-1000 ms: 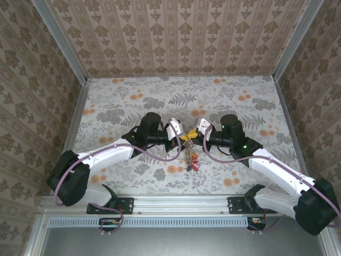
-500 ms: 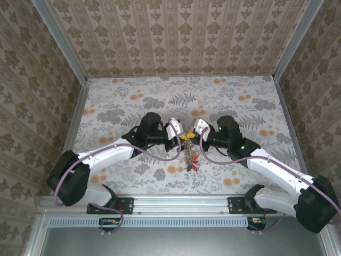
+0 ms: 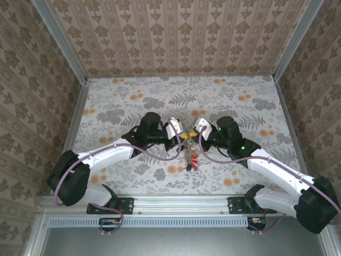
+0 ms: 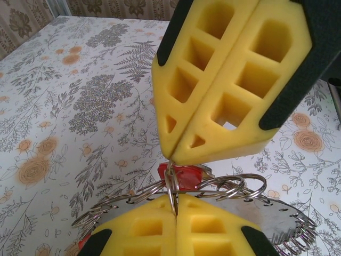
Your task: Put the keys on the keyring
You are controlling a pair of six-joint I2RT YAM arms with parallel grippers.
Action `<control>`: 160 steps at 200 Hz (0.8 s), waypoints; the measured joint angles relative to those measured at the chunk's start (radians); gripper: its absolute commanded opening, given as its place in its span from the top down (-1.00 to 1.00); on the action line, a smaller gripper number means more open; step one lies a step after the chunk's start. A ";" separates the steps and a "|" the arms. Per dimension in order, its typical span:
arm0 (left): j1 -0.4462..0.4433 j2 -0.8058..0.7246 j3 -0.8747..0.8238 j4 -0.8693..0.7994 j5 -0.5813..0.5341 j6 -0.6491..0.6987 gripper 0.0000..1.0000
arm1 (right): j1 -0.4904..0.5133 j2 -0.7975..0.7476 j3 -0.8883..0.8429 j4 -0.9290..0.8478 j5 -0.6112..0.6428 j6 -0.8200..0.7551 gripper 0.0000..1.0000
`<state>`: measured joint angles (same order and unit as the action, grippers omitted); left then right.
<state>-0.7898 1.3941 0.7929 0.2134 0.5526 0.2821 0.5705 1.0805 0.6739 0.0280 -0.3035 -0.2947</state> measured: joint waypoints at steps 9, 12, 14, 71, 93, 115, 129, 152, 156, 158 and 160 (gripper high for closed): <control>0.000 0.000 0.000 0.001 0.000 0.000 1.00 | 0.000 0.002 0.005 -0.010 0.002 0.011 0.78; 0.000 0.000 0.000 0.001 0.000 0.000 1.00 | 0.000 0.003 0.008 -0.011 0.002 0.012 0.75; 0.000 0.000 0.000 0.002 0.000 0.000 1.00 | 0.000 0.004 0.009 -0.013 0.002 0.016 0.71; -0.002 0.000 0.000 0.007 0.027 0.000 1.00 | -0.014 0.001 0.016 -0.037 0.072 0.036 0.48; -0.003 0.000 0.000 0.011 0.034 0.001 1.00 | -0.027 -0.027 0.016 -0.041 0.084 0.032 0.41; -0.003 0.000 0.000 0.011 0.039 0.004 1.00 | -0.045 -0.067 0.016 -0.061 0.053 0.013 0.39; -0.003 0.000 0.000 0.010 0.042 0.009 1.00 | -0.060 -0.080 0.017 -0.076 0.001 -0.014 0.39; -0.003 0.000 0.000 -0.002 0.047 0.024 1.00 | -0.071 -0.075 0.029 -0.136 -0.085 -0.080 0.39; -0.003 0.000 0.000 -0.004 0.048 0.027 1.00 | -0.071 -0.071 0.034 -0.147 -0.098 -0.096 0.40; -0.003 0.000 0.000 -0.005 0.050 0.028 1.00 | -0.071 -0.069 0.037 -0.153 -0.105 -0.101 0.40; -0.003 0.000 0.000 -0.005 0.052 0.029 1.00 | -0.071 -0.066 0.040 -0.158 -0.110 -0.107 0.40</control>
<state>-0.7925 1.3945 0.7925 0.2085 0.6044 0.3115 0.4995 1.0142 0.7136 -0.1303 -0.4137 -0.4015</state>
